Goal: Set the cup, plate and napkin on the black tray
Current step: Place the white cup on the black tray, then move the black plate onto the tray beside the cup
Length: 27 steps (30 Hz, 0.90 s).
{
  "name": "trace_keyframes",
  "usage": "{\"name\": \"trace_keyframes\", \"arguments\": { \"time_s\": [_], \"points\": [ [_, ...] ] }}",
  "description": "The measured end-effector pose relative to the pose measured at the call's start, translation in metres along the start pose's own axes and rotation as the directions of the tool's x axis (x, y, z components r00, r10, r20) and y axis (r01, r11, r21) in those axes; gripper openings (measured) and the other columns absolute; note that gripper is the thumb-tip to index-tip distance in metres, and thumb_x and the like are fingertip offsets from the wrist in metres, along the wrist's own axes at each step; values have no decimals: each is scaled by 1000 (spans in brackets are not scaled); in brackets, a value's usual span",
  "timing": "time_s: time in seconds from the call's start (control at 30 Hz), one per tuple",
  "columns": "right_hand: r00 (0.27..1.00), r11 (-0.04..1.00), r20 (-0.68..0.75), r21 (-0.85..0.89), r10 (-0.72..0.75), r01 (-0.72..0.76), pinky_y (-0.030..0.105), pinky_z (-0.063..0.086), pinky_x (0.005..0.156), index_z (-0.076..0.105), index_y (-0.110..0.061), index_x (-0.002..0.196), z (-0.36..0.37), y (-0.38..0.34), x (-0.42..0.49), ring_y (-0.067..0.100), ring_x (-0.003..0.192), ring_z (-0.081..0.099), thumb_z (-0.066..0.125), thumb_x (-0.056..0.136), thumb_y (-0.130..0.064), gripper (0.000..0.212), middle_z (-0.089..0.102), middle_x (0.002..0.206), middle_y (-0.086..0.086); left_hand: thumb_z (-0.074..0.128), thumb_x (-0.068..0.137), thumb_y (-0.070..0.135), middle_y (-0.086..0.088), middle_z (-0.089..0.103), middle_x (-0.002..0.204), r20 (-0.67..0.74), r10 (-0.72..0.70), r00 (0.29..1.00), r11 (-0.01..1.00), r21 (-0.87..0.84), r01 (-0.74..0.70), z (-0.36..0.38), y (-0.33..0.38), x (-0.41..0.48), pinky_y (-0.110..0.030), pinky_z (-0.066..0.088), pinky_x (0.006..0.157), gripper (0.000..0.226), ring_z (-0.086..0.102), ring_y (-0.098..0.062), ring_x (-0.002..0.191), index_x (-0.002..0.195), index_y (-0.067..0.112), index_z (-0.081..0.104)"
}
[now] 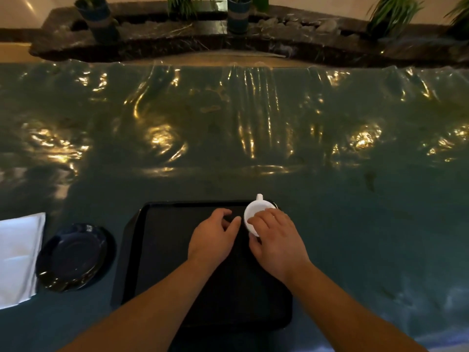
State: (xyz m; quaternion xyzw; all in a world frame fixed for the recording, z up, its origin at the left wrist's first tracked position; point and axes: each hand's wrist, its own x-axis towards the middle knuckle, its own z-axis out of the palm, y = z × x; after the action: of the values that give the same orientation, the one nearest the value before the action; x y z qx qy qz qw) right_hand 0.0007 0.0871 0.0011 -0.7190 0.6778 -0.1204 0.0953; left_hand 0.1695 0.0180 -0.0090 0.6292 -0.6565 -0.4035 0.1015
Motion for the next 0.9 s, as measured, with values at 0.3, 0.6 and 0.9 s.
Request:
{"name": "trace_keyframes", "arguments": {
  "time_s": [0.3, 0.6, 0.9],
  "points": [
    [990, 987, 69, 107, -127, 119, 33, 24, 118, 53, -19, 143, 21, -108, 63, 24, 137, 44, 63, 91, -41, 57, 55, 144, 4, 70, 89, 41, -8, 54, 147, -338, 133, 932, 959, 281, -34, -112, -98, -6, -44, 42, 109, 56, 49, -29, 132, 137, 18, 55],
    [906, 934, 238, 166, -350, 317, 43, 32, 118, 31, -24, 156, 73, -229, 107, 26, 142, 35, 52, 95, -48, 69, 36, 159, 6, 75, 82, 47, -10, 48, 154, -499, -183, 847, 944, 151, 293, -200, -206, -29, -54, 48, 103, 69, 50, -38, 133, 141, 18, 52],
    [892, 924, 411, 382, -187, 17, 38, 33, 115, 17, -31, 159, 104, -295, 126, 23, 150, 25, 58, 97, -44, 76, 16, 168, 6, 69, 88, 51, -4, 50, 146, -405, -399, 823, 893, 31, 448, -231, -268, -54, -46, 51, 87, 68, 61, -35, 117, 144, 22, 44]
  ]
}}
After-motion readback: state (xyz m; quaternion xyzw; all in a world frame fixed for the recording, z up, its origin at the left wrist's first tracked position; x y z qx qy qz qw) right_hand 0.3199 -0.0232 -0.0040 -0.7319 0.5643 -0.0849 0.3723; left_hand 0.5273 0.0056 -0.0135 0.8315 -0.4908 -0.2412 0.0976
